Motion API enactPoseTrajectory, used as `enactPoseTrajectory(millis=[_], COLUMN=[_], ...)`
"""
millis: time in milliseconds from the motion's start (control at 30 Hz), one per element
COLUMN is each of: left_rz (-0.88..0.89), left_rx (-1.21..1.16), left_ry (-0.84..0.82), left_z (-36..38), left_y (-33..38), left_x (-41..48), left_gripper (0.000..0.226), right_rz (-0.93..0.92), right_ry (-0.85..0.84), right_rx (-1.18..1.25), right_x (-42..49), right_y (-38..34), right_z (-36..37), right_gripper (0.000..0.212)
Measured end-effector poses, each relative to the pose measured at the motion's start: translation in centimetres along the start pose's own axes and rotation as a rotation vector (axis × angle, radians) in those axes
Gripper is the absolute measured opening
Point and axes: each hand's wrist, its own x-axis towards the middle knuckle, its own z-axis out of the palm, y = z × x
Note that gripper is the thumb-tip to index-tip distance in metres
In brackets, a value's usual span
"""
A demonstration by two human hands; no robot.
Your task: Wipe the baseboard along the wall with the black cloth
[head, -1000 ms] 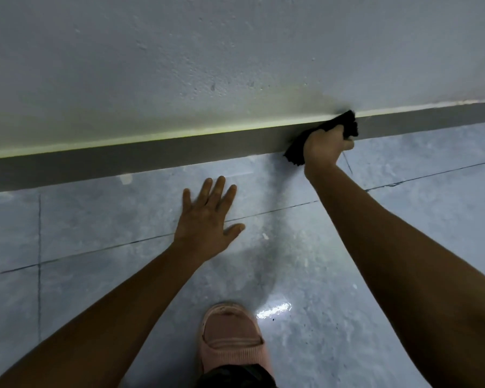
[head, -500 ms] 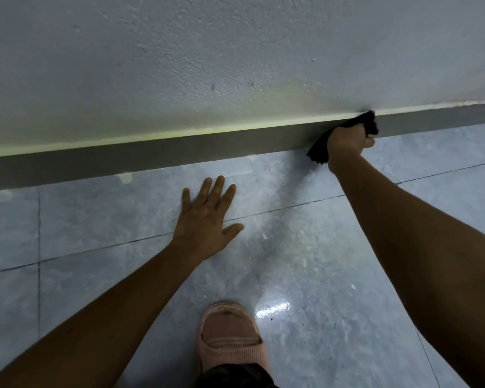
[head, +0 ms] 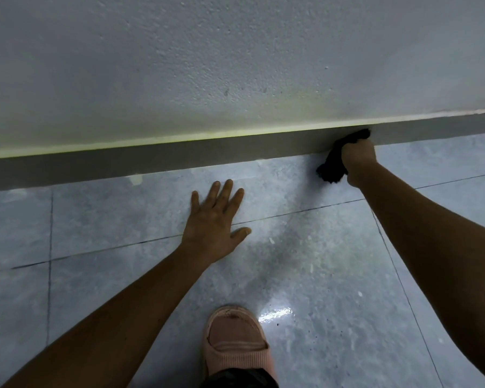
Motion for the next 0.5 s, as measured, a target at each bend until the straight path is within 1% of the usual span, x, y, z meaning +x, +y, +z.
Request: enactPoseTrajectory(millis=[33,100,167,200,233,300,333,367,400,433,467,500], left_rz=[0.010,0.026,0.016,0.009,0.005,0.006,0.006,0.006,0.007,0.008,0.007,0.007], left_rx=[-0.009,-0.026,-0.044,-0.053,-0.055,-0.050,-0.053,-0.061,-0.068,-0.072,-0.074,-0.074], left_ry=[0.005,0.047,0.100,0.111,0.108,0.088,0.086,0.088,0.092,0.094,0.098,0.103], left_z=[0.2,0.8,1.4,1.6,1.7,1.7,1.6,1.5,1.5,1.5,1.5,1.6], left_y=[-0.2,-0.9,-1.5,-1.6,-1.7,-1.6,-1.6,-1.5,-1.6,-1.6,-1.6,-1.6], left_x=[-0.1,-0.9,-1.8,-2.2,-2.3,-2.3,-2.2,-2.1,-2.1,-2.2,-2.2,-2.2], left_gripper=[0.079,0.082,0.083,0.082,0.082,0.084,0.084,0.084,0.085,0.085,0.084,0.084], right_rz=[-0.070,-0.240,-0.517,-0.695,-0.883,-1.225,-1.349,-1.422,-1.435,-1.393,-1.311,-1.218], right_ry=[-0.004,0.067,0.139,0.127,0.075,-0.050,-0.073,-0.067,-0.050,-0.029,-0.001,0.044], right_rx=[-0.165,-0.372,-0.539,-0.630,-0.724,-0.935,-1.044,-1.129,-1.188,-1.212,-1.191,-1.124], right_x=[-0.1,-0.8,-1.5,-1.8,-2.0,-1.6,-1.2,-0.9,-0.7,-0.7,-1.1,-1.7], right_y=[0.8,2.6,4.2,4.8,5.4,6.4,6.8,7.1,7.3,7.5,7.6,7.6], right_z=[0.0,0.0,0.0,0.0,0.0,0.1,0.2,0.3,0.3,0.3,0.3,0.2], right_gripper=[0.040,0.034,0.030,0.028,0.027,0.036,0.044,0.052,0.060,0.066,0.067,0.063])
